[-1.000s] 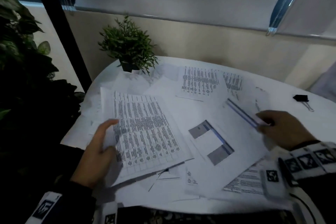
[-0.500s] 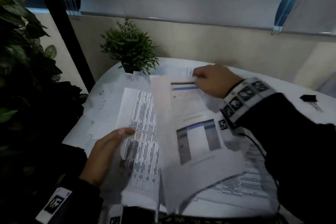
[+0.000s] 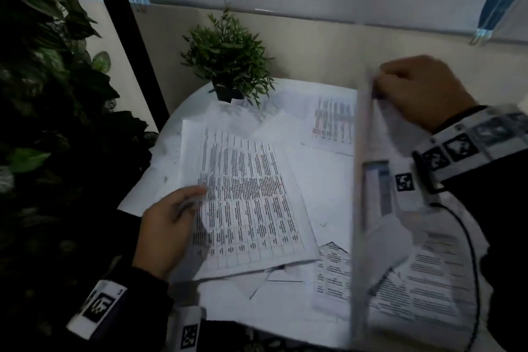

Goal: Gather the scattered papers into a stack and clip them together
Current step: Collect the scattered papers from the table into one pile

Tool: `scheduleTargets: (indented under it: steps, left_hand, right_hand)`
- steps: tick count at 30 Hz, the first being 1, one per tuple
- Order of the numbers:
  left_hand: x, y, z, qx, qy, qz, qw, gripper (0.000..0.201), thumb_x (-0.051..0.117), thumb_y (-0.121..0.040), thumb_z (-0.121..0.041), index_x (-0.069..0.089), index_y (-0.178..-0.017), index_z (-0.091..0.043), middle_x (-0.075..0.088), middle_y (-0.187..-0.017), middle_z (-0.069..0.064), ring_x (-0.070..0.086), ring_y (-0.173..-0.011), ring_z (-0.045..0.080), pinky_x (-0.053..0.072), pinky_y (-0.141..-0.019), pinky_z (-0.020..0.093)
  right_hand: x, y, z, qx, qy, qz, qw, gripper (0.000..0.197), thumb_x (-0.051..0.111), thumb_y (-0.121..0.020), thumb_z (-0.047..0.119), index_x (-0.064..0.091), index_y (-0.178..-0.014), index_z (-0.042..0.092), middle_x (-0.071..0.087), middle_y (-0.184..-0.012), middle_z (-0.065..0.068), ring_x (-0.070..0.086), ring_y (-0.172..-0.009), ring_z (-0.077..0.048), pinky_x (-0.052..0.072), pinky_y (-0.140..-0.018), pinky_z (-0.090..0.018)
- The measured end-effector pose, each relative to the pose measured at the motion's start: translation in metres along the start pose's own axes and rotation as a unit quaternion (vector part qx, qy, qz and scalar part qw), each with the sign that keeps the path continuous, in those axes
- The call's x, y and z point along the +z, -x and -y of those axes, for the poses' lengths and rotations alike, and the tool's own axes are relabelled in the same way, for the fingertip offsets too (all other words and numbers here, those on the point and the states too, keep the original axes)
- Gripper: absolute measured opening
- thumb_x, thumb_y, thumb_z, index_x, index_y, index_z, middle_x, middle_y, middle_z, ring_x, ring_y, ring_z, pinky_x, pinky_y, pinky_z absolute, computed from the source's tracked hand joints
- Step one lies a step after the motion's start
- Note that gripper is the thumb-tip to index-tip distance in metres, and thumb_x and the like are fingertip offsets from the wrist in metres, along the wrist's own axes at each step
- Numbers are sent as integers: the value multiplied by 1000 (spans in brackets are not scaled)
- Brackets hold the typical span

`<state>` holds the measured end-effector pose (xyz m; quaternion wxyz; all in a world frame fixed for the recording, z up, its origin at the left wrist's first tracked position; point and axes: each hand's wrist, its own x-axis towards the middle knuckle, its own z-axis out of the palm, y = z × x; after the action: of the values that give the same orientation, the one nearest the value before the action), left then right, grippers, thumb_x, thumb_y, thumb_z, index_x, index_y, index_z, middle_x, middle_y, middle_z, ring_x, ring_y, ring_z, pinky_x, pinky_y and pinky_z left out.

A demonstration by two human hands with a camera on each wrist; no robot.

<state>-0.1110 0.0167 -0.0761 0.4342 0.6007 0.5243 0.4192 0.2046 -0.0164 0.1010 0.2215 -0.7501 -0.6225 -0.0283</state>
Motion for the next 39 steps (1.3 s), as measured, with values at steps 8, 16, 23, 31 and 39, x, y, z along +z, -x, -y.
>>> scheduleTargets:
  steps: [8, 16, 23, 31, 39]
  left_hand:
    - [9, 16, -24, -96, 171, 60, 979, 51, 30, -96, -47, 70, -106, -17, 61, -109, -24, 52, -100, -19, 29, -94, 17]
    - [11, 16, -11, -122, 191, 102, 969, 49, 78, -62, -53, 76, -97, -20, 75, -102, -5, 69, -101, 14, 52, -90, 33]
    - [1, 2, 8, -20, -21, -2, 1000, 65, 57, -86, 6, 43, -108, -53, 64, -97, -11, 62, -93, 17, 46, -73, 21]
    - [4, 0, 11, -8, -30, 2, 1000, 43, 43, -93, 7, 66, -90, -30, 67, -106, -5, 57, -108, 14, 37, -101, 26]
    - [1, 6, 5, -38, 53, 13, 998, 32, 56, -85, 12, 68, -99, -13, 64, -100, -17, 61, -75, -11, 43, -61, -3]
  right_hand:
    - [84, -15, 33, 52, 126, 190, 972, 29, 44, -88, 29, 64, -100, 12, 62, -115, -16, 59, -101, -33, 45, -83, -34]
    - [139, -33, 28, 69, 44, 263, 961, 27, 46, -90, 22, 61, -110, 12, 63, -113, -8, 58, -99, -26, 49, -85, -31]
    - [127, -43, -59, 125, 219, 274, 928, 78, 61, -84, 34, 16, -147, 22, 28, -147, -17, 33, -135, -34, 34, -108, -47]
    - [121, -10, -73, 39, 277, 293, 914, 18, 48, -93, 38, 49, -96, 20, 52, -82, -1, 52, -69, -19, 45, -65, -30]
    - [134, 9, -85, 70, 224, 350, 907, 88, 42, -78, 74, 19, -145, 23, 20, -150, -7, 38, -130, -31, 38, -102, -43]
